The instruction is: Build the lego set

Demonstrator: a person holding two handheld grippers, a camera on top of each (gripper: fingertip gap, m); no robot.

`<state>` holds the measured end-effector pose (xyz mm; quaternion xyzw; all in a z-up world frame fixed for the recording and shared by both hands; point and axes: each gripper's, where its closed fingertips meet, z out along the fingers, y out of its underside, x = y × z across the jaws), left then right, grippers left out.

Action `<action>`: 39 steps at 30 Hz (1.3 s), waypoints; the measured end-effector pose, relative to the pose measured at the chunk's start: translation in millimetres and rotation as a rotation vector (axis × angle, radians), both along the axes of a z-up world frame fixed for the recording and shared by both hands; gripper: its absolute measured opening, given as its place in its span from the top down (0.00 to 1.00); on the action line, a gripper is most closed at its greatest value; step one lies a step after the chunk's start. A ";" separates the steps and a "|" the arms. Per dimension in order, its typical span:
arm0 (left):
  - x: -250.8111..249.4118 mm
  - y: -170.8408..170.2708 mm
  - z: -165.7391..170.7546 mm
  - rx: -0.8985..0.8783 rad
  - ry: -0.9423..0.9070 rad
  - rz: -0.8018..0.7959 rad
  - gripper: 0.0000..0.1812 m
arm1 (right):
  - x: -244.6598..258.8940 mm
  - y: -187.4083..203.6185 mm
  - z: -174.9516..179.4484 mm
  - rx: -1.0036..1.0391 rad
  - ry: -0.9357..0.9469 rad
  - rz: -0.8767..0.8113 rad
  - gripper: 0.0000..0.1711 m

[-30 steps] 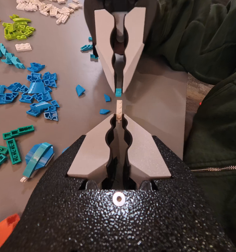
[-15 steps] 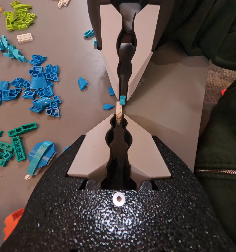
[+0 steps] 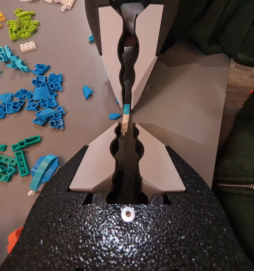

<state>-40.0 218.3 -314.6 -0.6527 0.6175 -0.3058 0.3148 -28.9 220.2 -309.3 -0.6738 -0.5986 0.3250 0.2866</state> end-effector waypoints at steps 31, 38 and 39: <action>0.2 5.5 22.8 -0.191 -0.155 0.017 0.97 | -1.1 5.0 13.7 0.012 0.085 -0.021 0.96; 1.3 4.1 14.3 -0.135 -0.095 0.016 0.96 | -1.3 3.3 11.3 0.008 0.072 -0.014 0.96; 1.4 4.1 12.6 -0.126 -0.084 0.017 0.96 | -1.3 3.0 11.8 0.006 0.073 -0.014 0.96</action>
